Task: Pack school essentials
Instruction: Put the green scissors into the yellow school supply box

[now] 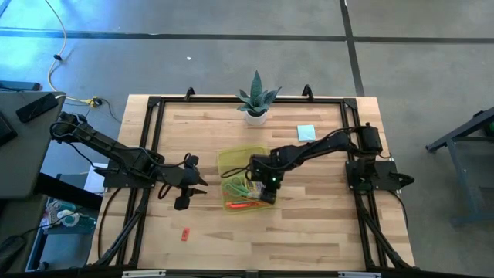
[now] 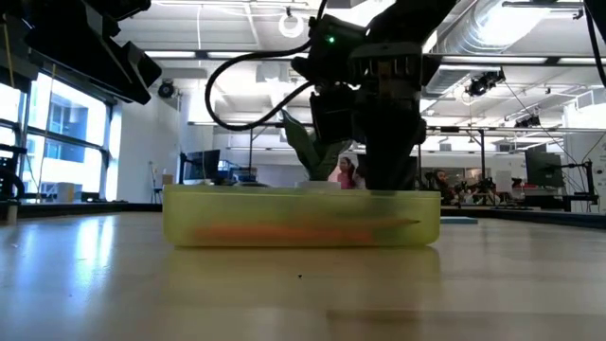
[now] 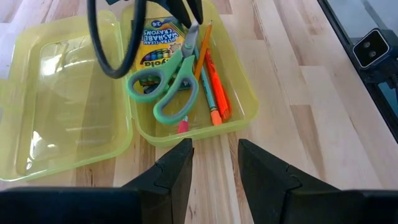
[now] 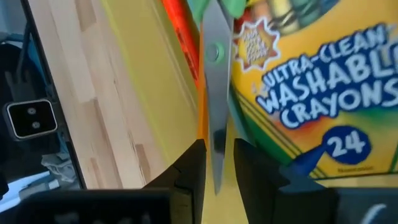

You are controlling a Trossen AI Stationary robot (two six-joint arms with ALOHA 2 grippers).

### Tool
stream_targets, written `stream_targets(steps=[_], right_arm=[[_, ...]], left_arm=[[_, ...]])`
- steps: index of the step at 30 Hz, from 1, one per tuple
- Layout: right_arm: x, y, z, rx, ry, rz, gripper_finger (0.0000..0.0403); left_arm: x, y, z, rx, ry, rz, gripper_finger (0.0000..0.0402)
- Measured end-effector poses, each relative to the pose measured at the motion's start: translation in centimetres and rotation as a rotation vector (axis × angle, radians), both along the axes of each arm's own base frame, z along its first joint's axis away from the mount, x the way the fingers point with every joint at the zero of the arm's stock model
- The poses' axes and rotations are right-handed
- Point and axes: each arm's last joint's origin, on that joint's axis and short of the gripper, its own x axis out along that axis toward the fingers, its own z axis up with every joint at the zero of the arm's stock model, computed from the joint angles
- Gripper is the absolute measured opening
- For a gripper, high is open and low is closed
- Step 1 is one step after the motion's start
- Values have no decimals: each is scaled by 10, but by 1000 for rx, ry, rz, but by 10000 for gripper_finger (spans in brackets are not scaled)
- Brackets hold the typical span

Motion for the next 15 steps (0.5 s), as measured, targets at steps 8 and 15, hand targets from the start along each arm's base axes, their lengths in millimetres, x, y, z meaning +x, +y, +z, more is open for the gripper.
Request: stream_targets(steps=[8,15], right_arm=[[-4,0,20,-20,-49,-8,75],[7,-1,45,-199,-285,-82,75]], left_arm=[[0,0,0,0,0,0,120],[0,0,0,1,-1,1,120]])
